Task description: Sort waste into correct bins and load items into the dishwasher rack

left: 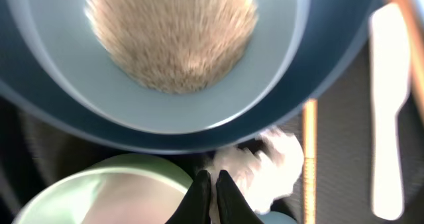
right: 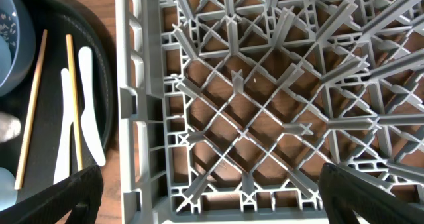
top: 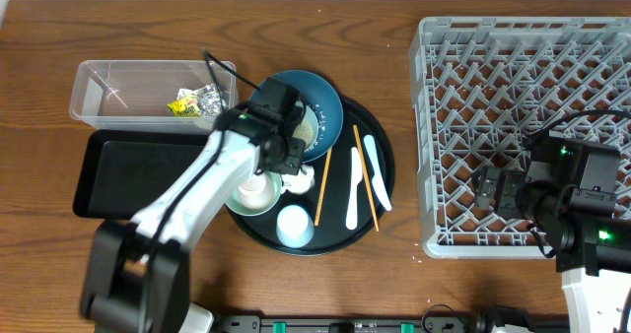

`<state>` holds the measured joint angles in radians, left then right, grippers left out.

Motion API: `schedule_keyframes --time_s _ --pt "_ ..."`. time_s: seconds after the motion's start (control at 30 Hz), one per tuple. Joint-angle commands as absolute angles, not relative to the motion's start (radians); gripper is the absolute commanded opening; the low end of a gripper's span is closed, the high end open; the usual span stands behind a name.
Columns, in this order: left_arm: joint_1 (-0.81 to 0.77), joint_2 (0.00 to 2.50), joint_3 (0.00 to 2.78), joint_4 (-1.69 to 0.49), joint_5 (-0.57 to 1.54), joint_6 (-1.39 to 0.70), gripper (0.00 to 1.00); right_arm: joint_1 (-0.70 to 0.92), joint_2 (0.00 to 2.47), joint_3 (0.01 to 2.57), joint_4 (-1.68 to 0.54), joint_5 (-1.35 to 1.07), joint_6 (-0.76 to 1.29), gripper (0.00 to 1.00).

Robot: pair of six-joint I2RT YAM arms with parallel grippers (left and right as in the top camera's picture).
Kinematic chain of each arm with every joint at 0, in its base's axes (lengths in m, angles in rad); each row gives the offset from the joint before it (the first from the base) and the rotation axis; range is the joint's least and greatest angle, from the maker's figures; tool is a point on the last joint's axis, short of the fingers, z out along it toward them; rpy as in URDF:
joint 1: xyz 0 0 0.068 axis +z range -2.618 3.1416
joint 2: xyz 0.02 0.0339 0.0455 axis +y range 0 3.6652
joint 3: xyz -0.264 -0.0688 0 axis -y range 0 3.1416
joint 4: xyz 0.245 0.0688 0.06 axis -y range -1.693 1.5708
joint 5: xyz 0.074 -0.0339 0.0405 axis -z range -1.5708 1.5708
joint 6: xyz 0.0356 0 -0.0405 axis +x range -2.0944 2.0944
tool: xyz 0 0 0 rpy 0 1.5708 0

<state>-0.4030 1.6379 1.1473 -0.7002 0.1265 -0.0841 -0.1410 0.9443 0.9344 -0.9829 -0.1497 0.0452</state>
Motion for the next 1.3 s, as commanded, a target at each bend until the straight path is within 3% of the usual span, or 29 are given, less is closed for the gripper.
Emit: schedule_keyframes --time_s 0.0,0.23,0.67,1.03,1.13,1.27 --pt "-0.402 1.525 1.197 -0.698 0.118 -0.078 0.06 -0.130 0.943 0.953 -0.984 -0.158 0.059 0.99" --pt "-0.308 1.396 1.201 -0.617 0.020 -0.072 0.06 -0.130 0.943 0.953 -0.986 -0.158 0.059 0.99" --pt "0.088 1.435 1.201 -0.408 0.007 -0.072 0.06 -0.130 0.943 0.953 -0.987 -0.158 0.059 0.99" --pt "0.186 1.581 1.201 -0.379 0.007 -0.072 0.07 -0.130 0.943 0.953 -0.991 -0.158 0.059 0.99" --pt "0.187 1.576 1.201 -0.372 0.007 -0.072 0.40 -0.130 0.943 0.953 -0.991 -0.158 0.059 0.99" --pt "0.187 1.556 1.203 -0.372 0.009 -0.072 0.43 -0.130 0.943 0.953 -0.990 -0.158 0.059 0.99"
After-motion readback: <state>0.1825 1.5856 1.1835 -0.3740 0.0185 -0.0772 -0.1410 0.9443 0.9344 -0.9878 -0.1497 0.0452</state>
